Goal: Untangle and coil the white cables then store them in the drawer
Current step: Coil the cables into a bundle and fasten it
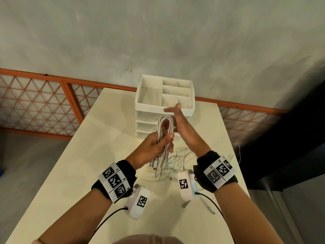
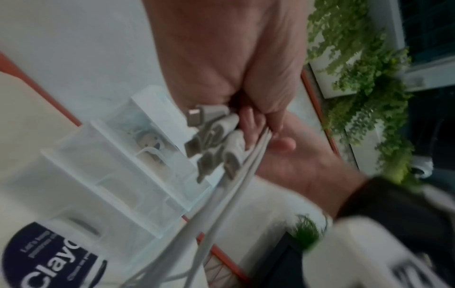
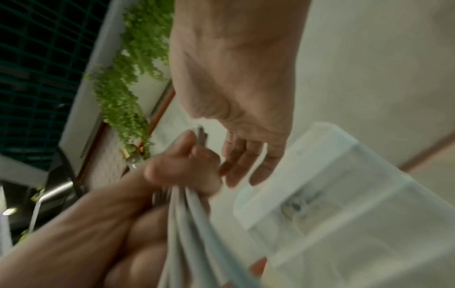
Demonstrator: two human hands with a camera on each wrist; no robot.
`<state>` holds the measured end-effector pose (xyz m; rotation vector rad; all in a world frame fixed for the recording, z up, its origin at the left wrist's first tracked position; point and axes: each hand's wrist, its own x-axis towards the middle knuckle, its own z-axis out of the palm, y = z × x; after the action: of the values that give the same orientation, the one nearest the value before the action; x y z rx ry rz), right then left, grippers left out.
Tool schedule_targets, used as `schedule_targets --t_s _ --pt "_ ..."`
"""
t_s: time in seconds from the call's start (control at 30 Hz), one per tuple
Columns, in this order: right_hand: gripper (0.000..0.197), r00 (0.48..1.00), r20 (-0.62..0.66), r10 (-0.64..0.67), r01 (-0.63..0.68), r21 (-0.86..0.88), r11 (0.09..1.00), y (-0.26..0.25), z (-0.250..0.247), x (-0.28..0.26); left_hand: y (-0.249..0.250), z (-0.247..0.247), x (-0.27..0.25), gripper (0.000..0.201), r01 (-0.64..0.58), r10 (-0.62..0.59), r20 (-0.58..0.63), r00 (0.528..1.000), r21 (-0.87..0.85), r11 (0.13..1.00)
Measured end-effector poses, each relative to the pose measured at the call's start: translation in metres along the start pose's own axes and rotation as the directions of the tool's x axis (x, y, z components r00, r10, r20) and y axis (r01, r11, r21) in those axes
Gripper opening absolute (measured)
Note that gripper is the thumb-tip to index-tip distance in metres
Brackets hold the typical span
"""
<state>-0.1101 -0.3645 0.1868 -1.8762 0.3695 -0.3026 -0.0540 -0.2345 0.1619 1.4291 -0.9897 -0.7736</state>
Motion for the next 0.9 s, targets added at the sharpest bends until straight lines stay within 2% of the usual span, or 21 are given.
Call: schedule_targets --t_s 0.07,0.13,0.17,0.2,0.3,0.4,0.5,0.57,0.63,0.7,0.83,0.9 --pt "0.079 0.983 0.151 0.107 -0.118 0.063 0.991 0.014 0.011 -0.008 0.003 -0.003 0.005 0.035 -0.024 0.021 -0.095 0.995 -0.032 0.999" --pt "0.079 0.947 0.276 0.163 -0.196 0.098 0.976 0.025 0.019 -0.018 0.006 -0.010 0.010 0.036 -0.056 0.049 -0.173 0.984 -0.036 0.998" --pt "0.078 0.936 0.314 0.162 -0.183 0.039 0.982 0.031 0.020 -0.021 0.007 -0.015 0.011 0.037 -0.069 0.065 -0.209 0.976 -0.014 0.998" --pt "0.073 0.932 0.325 0.159 -0.150 -0.054 0.987 0.034 0.018 -0.023 0.008 -0.020 0.012 0.037 -0.078 0.082 -0.244 0.966 0.029 0.997" --pt "0.043 0.967 0.236 0.095 -0.032 -0.259 0.965 0.040 0.004 -0.020 -0.003 -0.030 0.015 0.042 -0.060 0.110 -0.369 0.923 0.143 0.988" --pt "0.026 0.985 0.173 0.003 0.050 -0.304 0.951 0.035 0.005 -0.018 -0.012 -0.033 0.019 0.045 -0.056 0.061 -0.495 0.867 0.024 0.998" --pt "0.027 0.988 0.154 0.007 0.025 -0.206 0.978 0.029 0.016 -0.020 -0.002 -0.029 0.022 0.048 -0.098 0.007 -0.462 0.887 -0.172 0.980" --pt "0.036 0.977 0.204 0.059 -0.014 -0.216 0.976 0.028 0.018 -0.020 0.005 -0.025 0.023 0.043 -0.111 0.024 -0.416 0.909 -0.184 0.977" --pt "0.033 0.951 0.296 0.093 -0.039 -0.183 0.982 0.030 0.019 -0.021 0.008 -0.026 0.023 0.034 -0.103 0.035 -0.379 0.925 -0.162 0.981" --pt "0.031 0.922 0.370 0.114 -0.066 -0.141 0.988 0.033 0.014 -0.023 0.006 -0.031 0.023 0.035 -0.099 0.040 -0.361 0.932 -0.146 0.984" --pt "0.021 0.917 0.368 0.157 -0.132 -0.092 0.987 0.029 -0.003 -0.023 0.000 -0.043 0.018 0.041 -0.097 0.031 -0.342 0.939 -0.179 0.979" --pt "0.026 0.915 0.367 0.168 -0.133 -0.119 0.984 0.027 -0.001 -0.021 0.000 -0.041 0.018 0.035 -0.115 0.019 -0.363 0.932 -0.245 0.963"
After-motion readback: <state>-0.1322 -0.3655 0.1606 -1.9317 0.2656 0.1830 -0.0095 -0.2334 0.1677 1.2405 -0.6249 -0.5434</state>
